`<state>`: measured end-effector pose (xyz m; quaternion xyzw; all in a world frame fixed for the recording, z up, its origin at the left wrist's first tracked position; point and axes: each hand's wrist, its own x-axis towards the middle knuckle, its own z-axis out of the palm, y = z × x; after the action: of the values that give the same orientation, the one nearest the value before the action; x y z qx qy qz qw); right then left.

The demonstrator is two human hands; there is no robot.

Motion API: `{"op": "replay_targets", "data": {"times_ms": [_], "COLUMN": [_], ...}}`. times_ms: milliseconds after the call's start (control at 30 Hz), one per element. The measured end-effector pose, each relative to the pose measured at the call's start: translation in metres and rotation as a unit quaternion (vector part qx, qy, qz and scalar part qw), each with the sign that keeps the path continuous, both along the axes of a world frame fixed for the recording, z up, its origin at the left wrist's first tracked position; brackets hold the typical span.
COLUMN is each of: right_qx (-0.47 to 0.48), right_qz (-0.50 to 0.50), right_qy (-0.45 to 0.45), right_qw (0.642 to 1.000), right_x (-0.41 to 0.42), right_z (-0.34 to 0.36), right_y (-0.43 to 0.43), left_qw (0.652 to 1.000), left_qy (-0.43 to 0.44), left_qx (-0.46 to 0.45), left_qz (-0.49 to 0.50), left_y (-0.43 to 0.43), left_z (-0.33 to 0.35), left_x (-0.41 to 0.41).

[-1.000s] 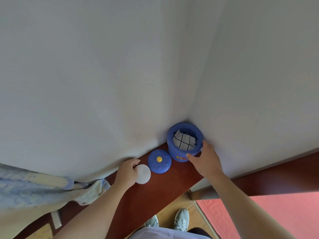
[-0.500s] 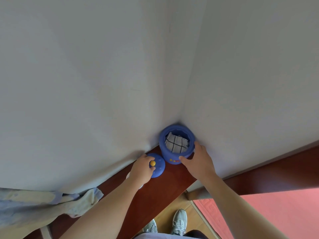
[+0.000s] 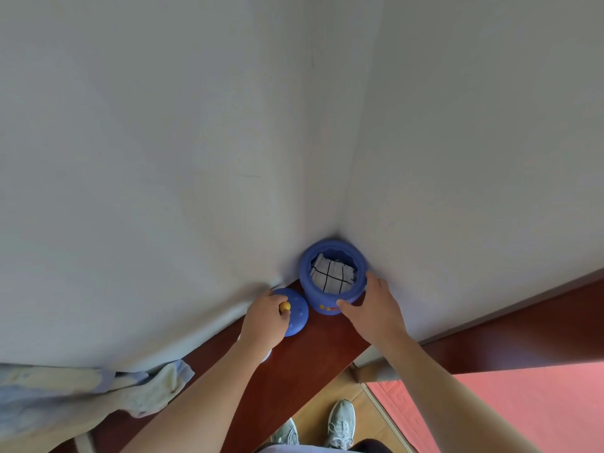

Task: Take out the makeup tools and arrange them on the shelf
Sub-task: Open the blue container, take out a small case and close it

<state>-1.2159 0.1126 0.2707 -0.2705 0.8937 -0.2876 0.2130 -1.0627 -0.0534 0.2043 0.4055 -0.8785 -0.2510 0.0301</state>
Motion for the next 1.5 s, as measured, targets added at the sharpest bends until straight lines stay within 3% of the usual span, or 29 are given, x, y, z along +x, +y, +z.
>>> {"op": "replay_targets", "data": {"times_ms": [367,767,1133,1500], "right_qx": [-0.01,-0.018,-0.023,-0.018], "right_qz": [-0.002,0.005,0.021,0.017], "right_qy": [-0.012,-0.01,0.002,0.009], "right_qw": [1.0,1.0,1.0,1.0], "right_x": [-0.001,-0.002,-0.007,-0.008], "right_z": [-0.004,-0.007,-0.008,-0.01], "right_y": [0.002,0.002,0.002,0.002], "left_qw": [0.995,0.987,0.986,0.986], "left_qy": [0.083,0.16,0.129,0.114], "left_qx": [-0.007,-0.015,0.024,0.027], "left_qz": [0.053,-0.019,-0.098,-0.116], "left_y": [0.002,0.001,0.009,0.014], "left_z": [0.056,0.101,0.095,0.086], "left_x": [0.011,-0.023,-0.082,-0.1]}}
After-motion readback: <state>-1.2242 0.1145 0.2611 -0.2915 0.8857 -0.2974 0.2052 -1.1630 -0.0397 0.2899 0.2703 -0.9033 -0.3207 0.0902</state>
